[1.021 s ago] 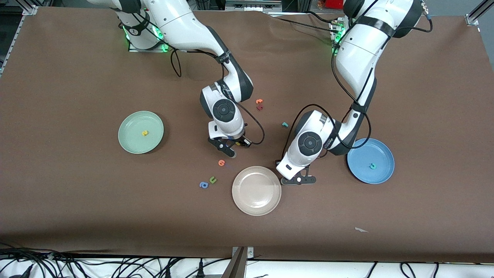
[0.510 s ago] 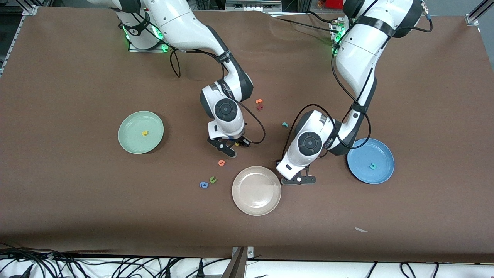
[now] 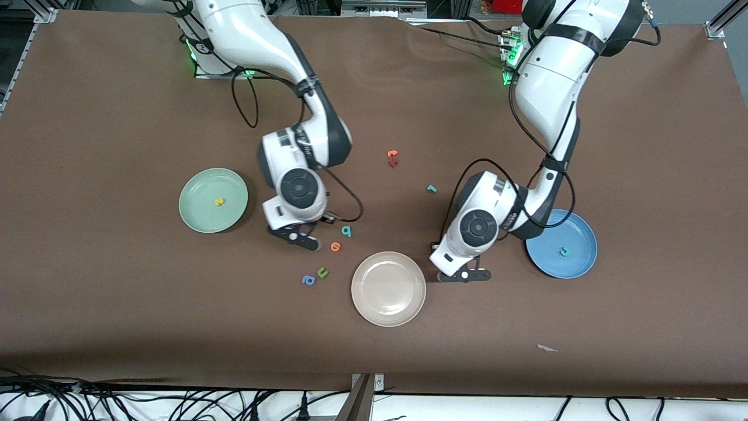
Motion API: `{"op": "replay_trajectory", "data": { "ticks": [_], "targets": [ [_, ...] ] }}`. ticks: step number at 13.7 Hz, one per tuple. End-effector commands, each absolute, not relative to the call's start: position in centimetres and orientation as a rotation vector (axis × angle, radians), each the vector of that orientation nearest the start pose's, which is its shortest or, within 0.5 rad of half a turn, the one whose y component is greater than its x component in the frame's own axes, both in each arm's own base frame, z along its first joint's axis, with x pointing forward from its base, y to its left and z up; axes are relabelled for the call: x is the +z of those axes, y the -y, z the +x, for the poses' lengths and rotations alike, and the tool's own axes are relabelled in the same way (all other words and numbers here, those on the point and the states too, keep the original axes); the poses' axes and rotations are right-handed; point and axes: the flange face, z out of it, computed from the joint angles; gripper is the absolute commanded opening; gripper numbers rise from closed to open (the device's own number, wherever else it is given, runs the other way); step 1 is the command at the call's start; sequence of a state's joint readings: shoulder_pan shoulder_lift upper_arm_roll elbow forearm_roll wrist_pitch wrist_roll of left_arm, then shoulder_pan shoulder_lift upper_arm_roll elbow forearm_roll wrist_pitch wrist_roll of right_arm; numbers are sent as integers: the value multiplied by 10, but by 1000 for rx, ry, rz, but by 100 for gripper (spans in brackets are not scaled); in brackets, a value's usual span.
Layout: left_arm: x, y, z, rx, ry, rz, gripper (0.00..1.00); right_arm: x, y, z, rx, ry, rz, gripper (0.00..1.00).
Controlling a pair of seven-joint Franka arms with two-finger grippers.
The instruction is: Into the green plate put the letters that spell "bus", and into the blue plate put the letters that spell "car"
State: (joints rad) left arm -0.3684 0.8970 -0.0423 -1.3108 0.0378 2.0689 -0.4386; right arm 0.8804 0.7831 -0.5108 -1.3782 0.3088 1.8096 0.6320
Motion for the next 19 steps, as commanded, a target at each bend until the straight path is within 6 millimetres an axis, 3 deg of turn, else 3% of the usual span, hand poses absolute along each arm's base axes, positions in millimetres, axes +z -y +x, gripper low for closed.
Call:
{"op": "replay_trajectory", "data": {
  "ticks": [1, 4, 6, 8, 9, 10, 12, 13, 15, 16, 18, 19],
  "targets": [
    [226, 218, 689, 260, -114, -3061, 13, 280, -259, 610, 464, -290, -3284, 8],
    [239, 143, 701, 357, -274, -3026, 14, 274, -171, 592, 584, -172, -3242, 8],
    [236, 102, 705, 381, -424, -2935, 14, 250, -116, 577, 661, -92, -3227, 8],
    [222, 65, 707, 427, -551, -2895, 21, 220, -85, 562, 616, -85, -3250, 9],
    [214, 54, 707, 459, -681, -2880, 57, 205, -73, 553, 572, -62, -3268, 10],
    [215, 58, 707, 457, -780, -2867, 100, 193, -63, 547, 533, -55, -3283, 23],
    [226, 82, 705, 428, -679, -2932, 100, 194, -62, 545, 538, -62, -3279, 99],
    [227, 104, 701, 428, -567, -3021, 100, 203, -67, 550, 532, -59, -3270, 100],
    [229, 154, 693, 435, -276, -3149, 100, 239, -82, 566, 563, -61, -3227, 100],
    [234, 185, 686, 430, -203, -3180, 100, 261, -96, 576, 582, -71, -3213, 100],
    [241, 221, 662, 402, -75, -3204, 100, 300, -132, 597, 537, -98, -3203, 100],
    [242, 233, 642, 371, -29, -3208, 100, 310, -152, 602, 482, -114, -3175, 100]
  ]
}}
